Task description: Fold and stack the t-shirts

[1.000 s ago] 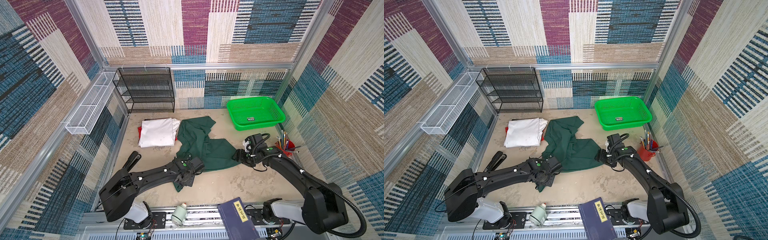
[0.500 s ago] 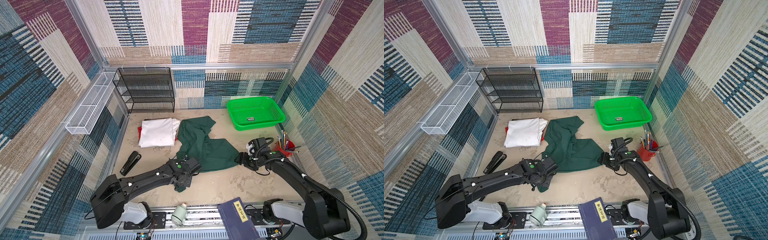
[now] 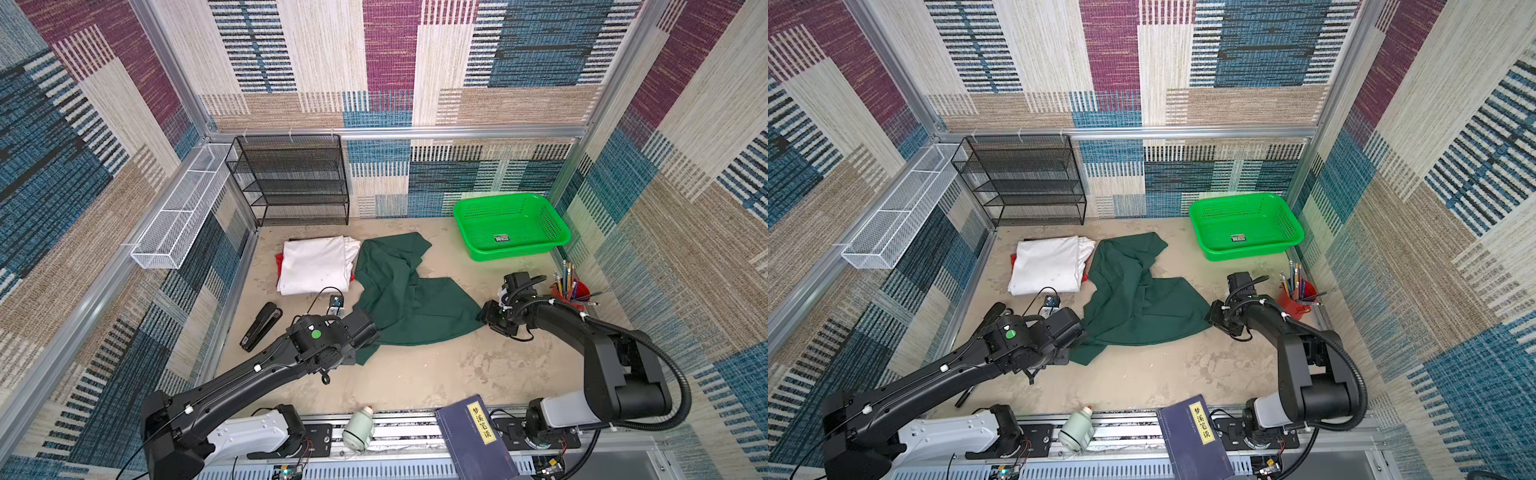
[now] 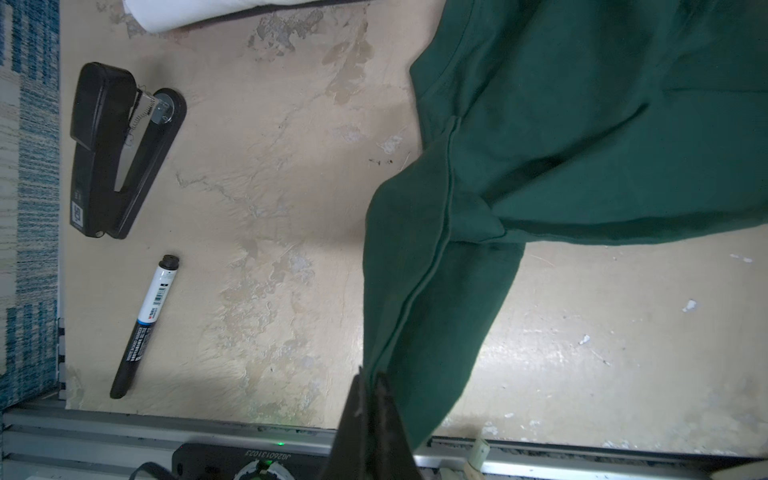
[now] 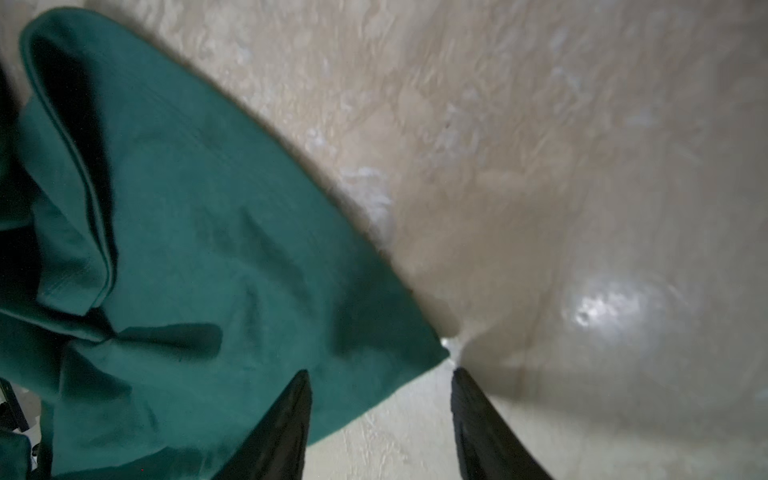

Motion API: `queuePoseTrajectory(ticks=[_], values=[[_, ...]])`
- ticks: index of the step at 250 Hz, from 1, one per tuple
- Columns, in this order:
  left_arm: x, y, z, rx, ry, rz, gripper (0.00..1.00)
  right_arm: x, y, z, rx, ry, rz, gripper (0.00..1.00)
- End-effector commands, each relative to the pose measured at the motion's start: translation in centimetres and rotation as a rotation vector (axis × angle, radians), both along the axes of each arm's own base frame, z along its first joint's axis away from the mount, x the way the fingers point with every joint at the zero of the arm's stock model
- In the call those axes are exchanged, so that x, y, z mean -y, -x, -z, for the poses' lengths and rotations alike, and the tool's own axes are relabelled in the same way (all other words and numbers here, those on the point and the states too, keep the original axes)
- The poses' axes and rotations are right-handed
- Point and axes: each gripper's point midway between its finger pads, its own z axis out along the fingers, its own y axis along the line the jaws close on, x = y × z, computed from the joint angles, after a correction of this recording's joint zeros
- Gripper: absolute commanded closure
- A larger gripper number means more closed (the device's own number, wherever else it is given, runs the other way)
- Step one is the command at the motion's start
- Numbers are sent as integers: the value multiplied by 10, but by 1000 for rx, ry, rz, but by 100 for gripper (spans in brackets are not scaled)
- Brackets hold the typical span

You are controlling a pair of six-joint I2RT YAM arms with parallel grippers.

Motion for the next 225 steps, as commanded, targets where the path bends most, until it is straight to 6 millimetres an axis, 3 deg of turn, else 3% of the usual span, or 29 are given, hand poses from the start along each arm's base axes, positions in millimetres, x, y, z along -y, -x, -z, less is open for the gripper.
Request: queuePoseTrajectory(ticks=[1, 31, 60, 82, 106, 147, 185, 225], values=[[-10, 1, 1, -6, -50, -17, 100, -2, -15, 0, 43, -3, -10, 48], [-9, 1, 1, -6, -39, -19, 100, 0, -15, 7, 18, 10, -16, 68], [-11, -2, -5, 10, -25, -31, 100, -3, -18, 2, 21, -5, -17, 100], [-17, -8, -22, 47, -18, -41, 100, -4, -27, -18, 68, -9, -18, 100], [-24, -18, -46, 99, -5, -44, 100, -7, -45, -61, 177, -23, -27, 100], [-37, -30, -80, 157, -26, -32, 100, -13, -63, -154, 376, -52, -60, 100], [-48, -41, -116, 239, -51, -31, 100, -15, -62, -250, 561, -47, -95, 100], [-64, -61, -169, 365, -85, -33, 100, -16, -56, -353, 774, -34, -128, 100]])
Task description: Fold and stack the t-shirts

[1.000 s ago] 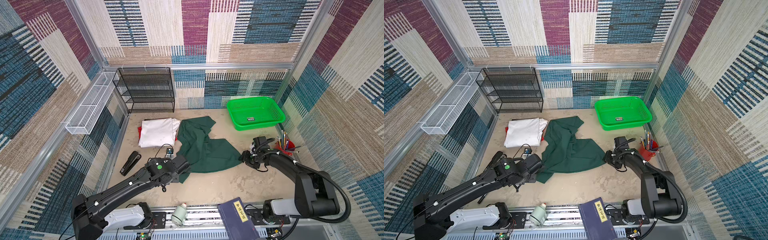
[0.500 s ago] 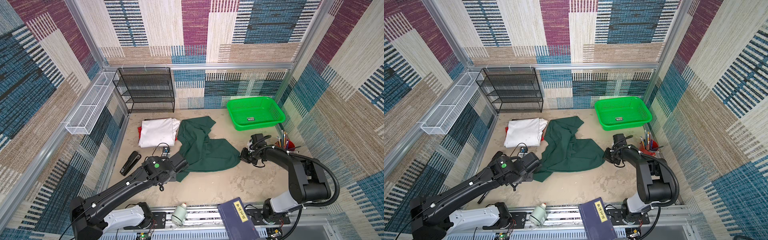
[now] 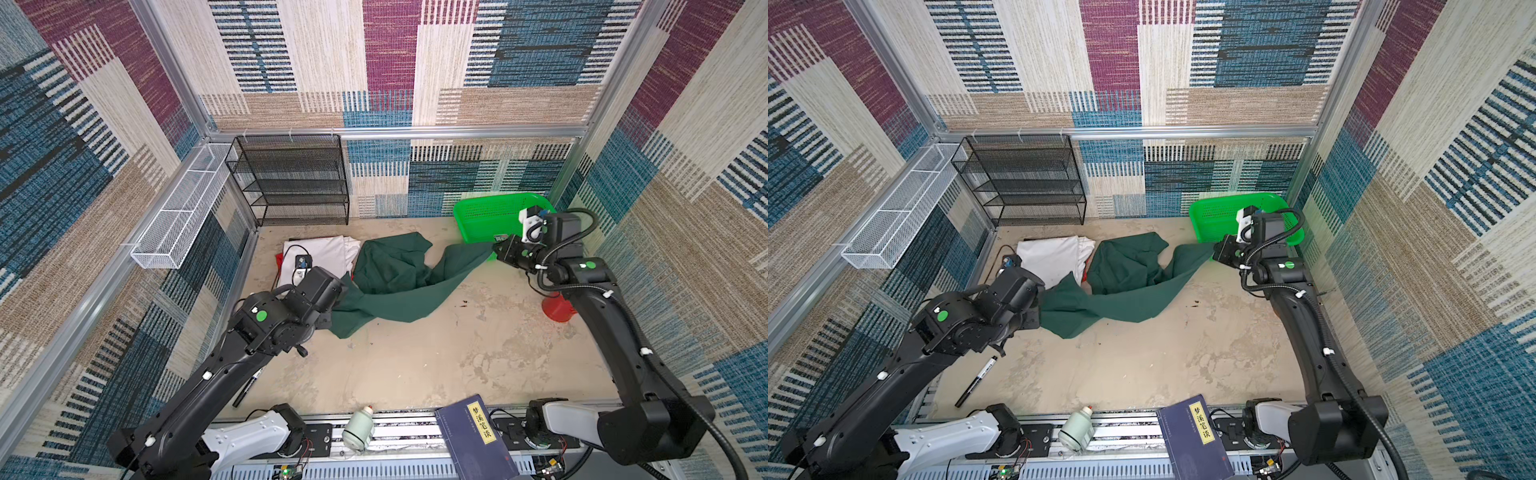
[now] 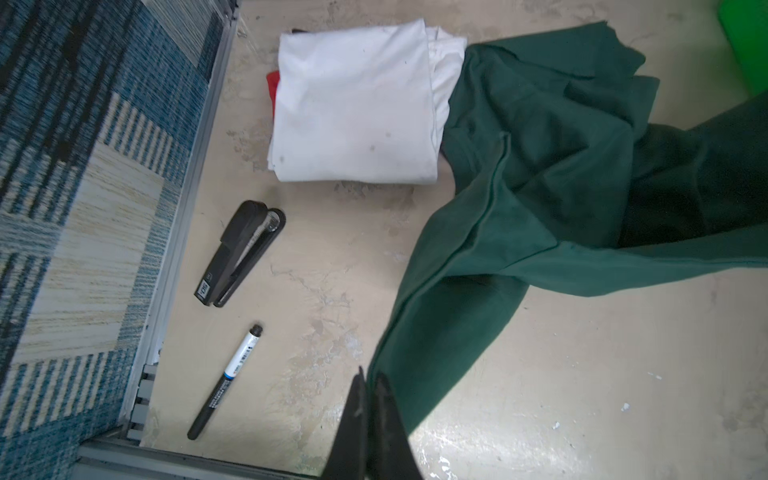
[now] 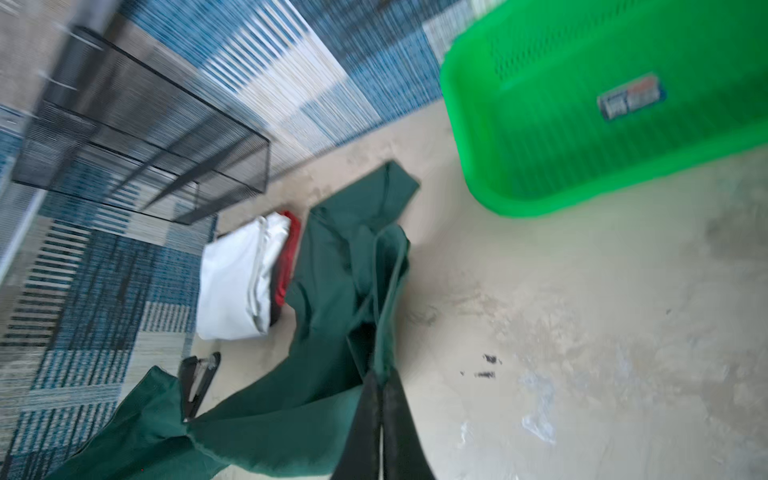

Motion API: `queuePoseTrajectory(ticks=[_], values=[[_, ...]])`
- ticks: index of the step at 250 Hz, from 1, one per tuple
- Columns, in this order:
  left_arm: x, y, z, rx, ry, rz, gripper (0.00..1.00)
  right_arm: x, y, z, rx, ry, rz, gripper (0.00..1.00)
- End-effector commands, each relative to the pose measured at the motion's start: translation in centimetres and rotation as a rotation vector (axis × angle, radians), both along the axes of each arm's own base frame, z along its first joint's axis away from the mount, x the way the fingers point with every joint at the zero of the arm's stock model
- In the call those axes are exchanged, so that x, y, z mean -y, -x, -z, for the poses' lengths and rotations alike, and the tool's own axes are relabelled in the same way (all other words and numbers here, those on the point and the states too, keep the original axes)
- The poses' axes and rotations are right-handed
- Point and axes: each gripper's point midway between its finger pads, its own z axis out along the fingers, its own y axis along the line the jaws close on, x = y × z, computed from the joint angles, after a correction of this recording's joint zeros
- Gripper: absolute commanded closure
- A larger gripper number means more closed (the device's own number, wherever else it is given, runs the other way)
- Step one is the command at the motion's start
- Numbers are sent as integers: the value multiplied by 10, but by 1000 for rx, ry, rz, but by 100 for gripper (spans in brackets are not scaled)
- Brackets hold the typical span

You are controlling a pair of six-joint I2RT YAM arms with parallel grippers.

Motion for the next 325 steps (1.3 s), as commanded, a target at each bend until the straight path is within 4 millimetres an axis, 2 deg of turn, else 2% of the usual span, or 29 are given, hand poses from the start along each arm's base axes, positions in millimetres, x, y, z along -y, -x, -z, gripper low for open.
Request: queuePoseTrajectory(ticks=[1, 14, 19, 40, 73, 102, 138, 185, 217, 238, 273, 300, 316, 325], values=[[-17, -13, -36, 83, -111, 22, 100, -1, 12, -53, 100, 20, -28, 100], [-24, -20, -56, 131, -137, 16, 100, -1, 13, -78, 154, 13, -23, 100], [-26, -23, -63, 147, -148, 13, 100, -1, 14, -96, 196, 10, -20, 100], [-36, -37, -98, 237, -182, -4, 100, 0, 14, -146, 292, -3, -16, 100], [-48, -50, -161, 392, -199, -34, 100, -2, 16, -210, 401, -18, -20, 100], [-52, -50, -215, 530, -186, -40, 100, -4, 31, -262, 528, -57, -30, 100], [-57, -35, -280, 743, -125, -38, 100, -10, 65, -315, 693, -120, -81, 100], [-66, 11, -365, 1073, 0, 1, 100, -6, 109, -350, 864, -110, -81, 100], [-68, 49, -411, 1247, 74, 76, 100, 6, 149, -367, 986, -92, -27, 100], [-75, 81, -439, 1372, 126, 108, 100, 13, 169, -369, 1015, -89, 11, 100], [-94, 127, -465, 1517, 156, 108, 100, 12, 191, -368, 1012, -112, -9, 100], [-103, 152, -474, 1588, 171, 111, 100, 15, 214, -373, 1049, -134, 0, 100], [-107, 159, -476, 1607, 167, 106, 100, 16, 214, -370, 1031, -135, 6, 100], [-108, 159, -475, 1604, 158, 99, 100, 16, 208, -363, 1001, -133, 10, 100]])
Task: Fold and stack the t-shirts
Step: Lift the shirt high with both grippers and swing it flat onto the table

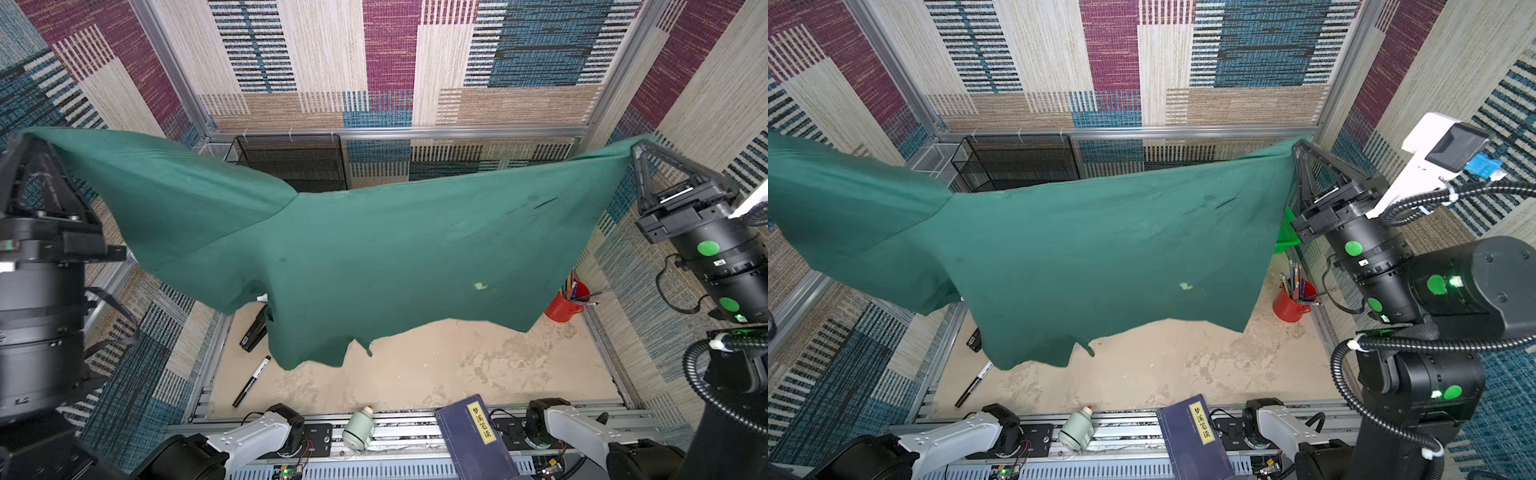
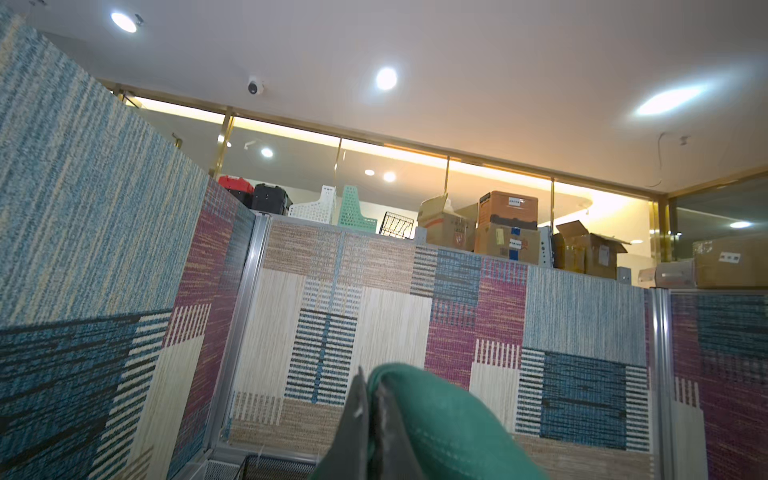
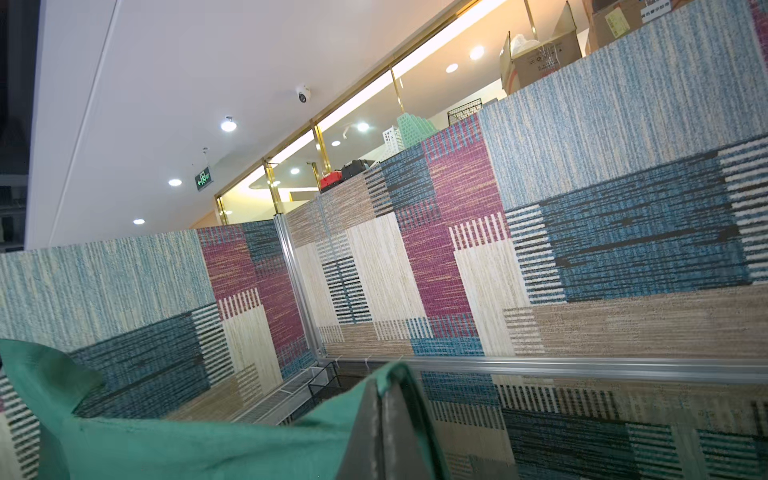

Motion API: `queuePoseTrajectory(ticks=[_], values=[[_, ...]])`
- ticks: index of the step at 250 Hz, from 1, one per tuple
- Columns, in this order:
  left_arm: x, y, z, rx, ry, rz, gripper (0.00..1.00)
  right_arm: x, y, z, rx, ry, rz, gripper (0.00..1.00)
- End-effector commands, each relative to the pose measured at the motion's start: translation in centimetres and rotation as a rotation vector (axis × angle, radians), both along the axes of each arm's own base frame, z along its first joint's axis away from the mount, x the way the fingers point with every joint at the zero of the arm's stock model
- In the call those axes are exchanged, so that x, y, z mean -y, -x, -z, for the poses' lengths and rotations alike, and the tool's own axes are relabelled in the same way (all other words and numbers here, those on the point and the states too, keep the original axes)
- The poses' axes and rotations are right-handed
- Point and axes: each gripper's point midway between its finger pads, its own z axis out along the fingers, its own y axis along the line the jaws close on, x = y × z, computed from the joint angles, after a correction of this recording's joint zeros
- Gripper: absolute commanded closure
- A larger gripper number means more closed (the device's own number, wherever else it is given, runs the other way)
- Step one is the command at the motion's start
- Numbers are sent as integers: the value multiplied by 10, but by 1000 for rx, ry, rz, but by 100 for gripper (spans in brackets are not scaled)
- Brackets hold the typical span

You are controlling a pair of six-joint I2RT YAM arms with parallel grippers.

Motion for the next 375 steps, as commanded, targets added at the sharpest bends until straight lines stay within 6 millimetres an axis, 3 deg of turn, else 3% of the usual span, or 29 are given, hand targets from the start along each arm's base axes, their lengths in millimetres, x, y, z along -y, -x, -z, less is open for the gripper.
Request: queuePoseTrajectory(ticks=[1, 34, 103, 140, 166, 185, 234, 267, 290, 330, 375], values=[[-7, 19, -16, 92, -14, -32, 100, 4, 1, -1, -5, -29, 14, 100], [-6, -8, 0, -2, -46, -119, 100, 5, -31, 35, -114, -47, 22, 100], [12, -94, 72, -256, -168, -316, 100, 4, -93, 120, -278, -43, 48, 100], [30, -143, 132, -413, -270, -389, 100, 3, -132, 196, -413, -10, 68, 100], [32, -162, 182, -491, -284, -426, 100, -2, -155, 261, -509, 3, 52, 100], [33, -171, 215, -541, -292, -434, 100, -3, -164, 298, -538, 3, 49, 100], [32, -190, 295, -684, -303, -461, 100, -10, -191, 363, -621, 13, 22, 100], [30, -201, 347, -772, -307, -469, 100, -15, -209, 392, -679, 22, -2, 100], [30, -220, 376, -840, -320, -455, 100, -17, -225, 408, -705, 23, -6, 100], [15, -274, 407, -932, -287, -426, 100, -28, -270, 427, -735, 52, -28, 100], [-7, -341, 432, -1001, -218, -414, 100, -32, -339, 439, -749, 67, -9, 100]])
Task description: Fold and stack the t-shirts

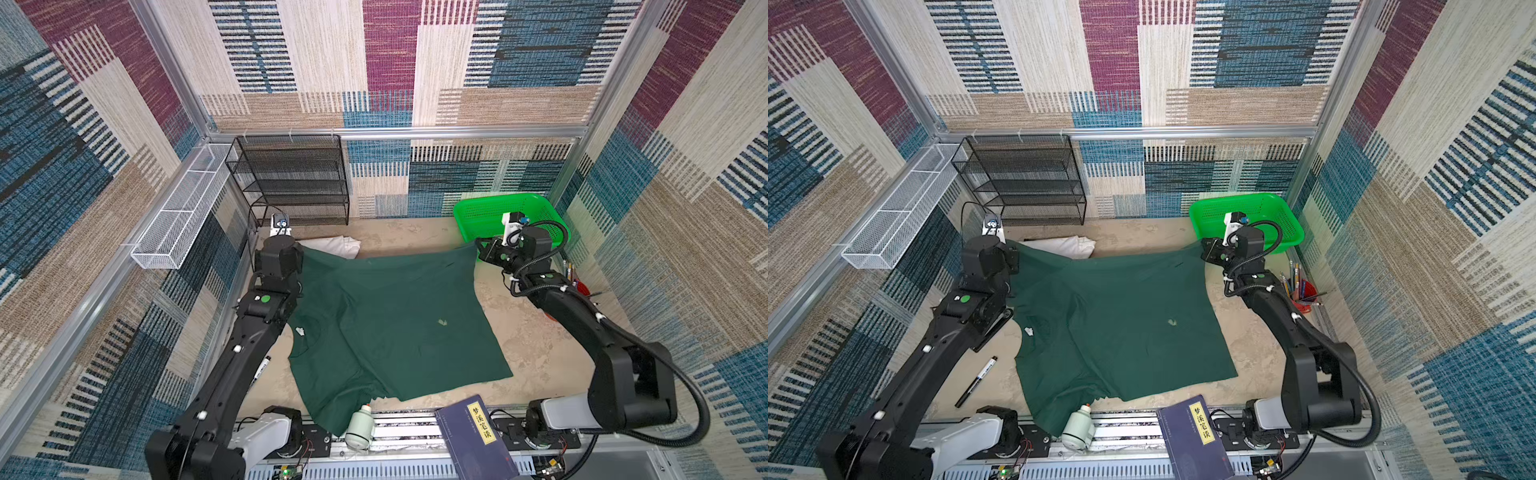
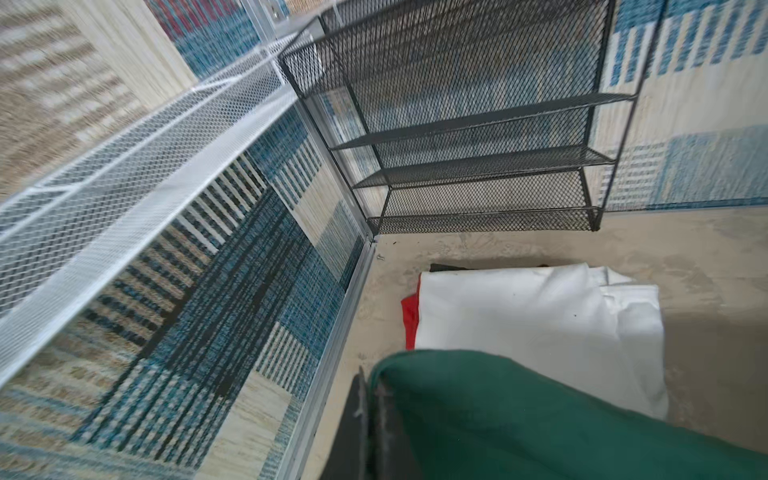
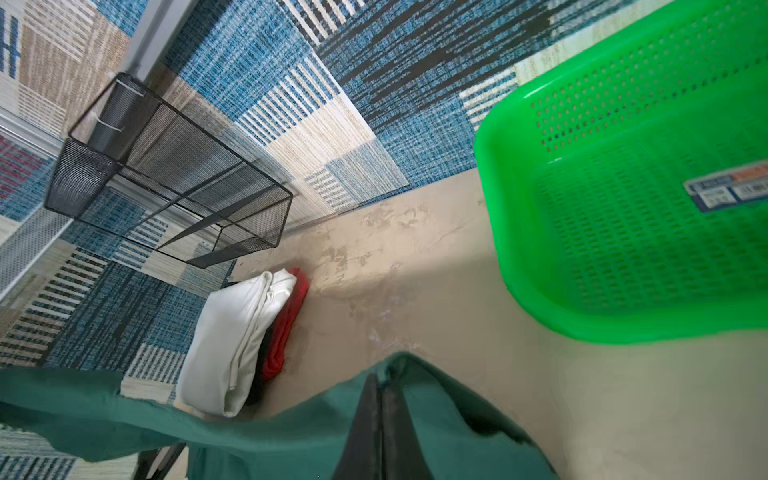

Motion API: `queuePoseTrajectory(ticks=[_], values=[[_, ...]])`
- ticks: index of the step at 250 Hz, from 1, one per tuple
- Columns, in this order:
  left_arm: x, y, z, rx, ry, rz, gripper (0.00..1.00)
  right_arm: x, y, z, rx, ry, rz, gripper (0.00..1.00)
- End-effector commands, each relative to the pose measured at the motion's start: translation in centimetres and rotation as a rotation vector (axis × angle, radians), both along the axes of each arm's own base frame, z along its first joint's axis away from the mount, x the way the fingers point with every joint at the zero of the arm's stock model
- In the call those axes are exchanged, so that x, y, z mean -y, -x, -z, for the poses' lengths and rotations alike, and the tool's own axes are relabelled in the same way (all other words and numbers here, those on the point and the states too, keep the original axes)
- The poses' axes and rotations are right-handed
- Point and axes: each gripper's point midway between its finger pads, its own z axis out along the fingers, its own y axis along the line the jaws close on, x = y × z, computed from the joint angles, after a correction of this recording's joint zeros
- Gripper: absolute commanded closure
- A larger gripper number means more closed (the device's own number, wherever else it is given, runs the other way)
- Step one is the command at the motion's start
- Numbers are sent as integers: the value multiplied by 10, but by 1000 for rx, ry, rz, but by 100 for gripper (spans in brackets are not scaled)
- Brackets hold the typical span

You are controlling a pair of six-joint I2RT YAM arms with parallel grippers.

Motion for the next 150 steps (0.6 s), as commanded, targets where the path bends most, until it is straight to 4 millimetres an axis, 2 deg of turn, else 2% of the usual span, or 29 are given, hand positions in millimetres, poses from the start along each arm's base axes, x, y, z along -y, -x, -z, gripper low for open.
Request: queuePoseTrajectory(ticks=[1, 23, 44, 50, 63, 73, 83, 100, 122, 126, 150], values=[[-2, -40, -7, 80, 114, 24, 100, -2, -42, -15, 90, 15, 5, 100], [-9, -70, -4, 95, 158, 19, 100, -4, -74, -12, 88, 18, 8, 100], [-17, -97, 16, 45, 213, -3, 100, -8, -97, -4, 75, 15, 1, 100], [-19, -103, 25, 5, 237, -14, 99, -9, -102, 0, 60, 14, -7, 92], [-17, -110, 39, -86, 268, -20, 76, -14, -111, 6, 28, 18, -31, 66], [-16, -110, 46, -138, 282, -26, 59, -18, -114, 7, 8, 33, -44, 52], [-16, -104, 49, -158, 305, -42, 48, -24, -113, 4, 6, 60, -55, 39], [-14, -87, 47, -151, 345, -56, 41, -35, -100, -8, 17, 124, -63, 22], [-5, -51, 50, -195, 421, -48, 36, -49, -73, -14, -38, 171, -76, 20], [-1, -44, 51, -208, 434, -44, 32, -51, -67, -13, -60, 171, -80, 20], [29, -1, 67, -322, 538, 14, 33, -65, -18, 18, -241, 151, -129, 21]])
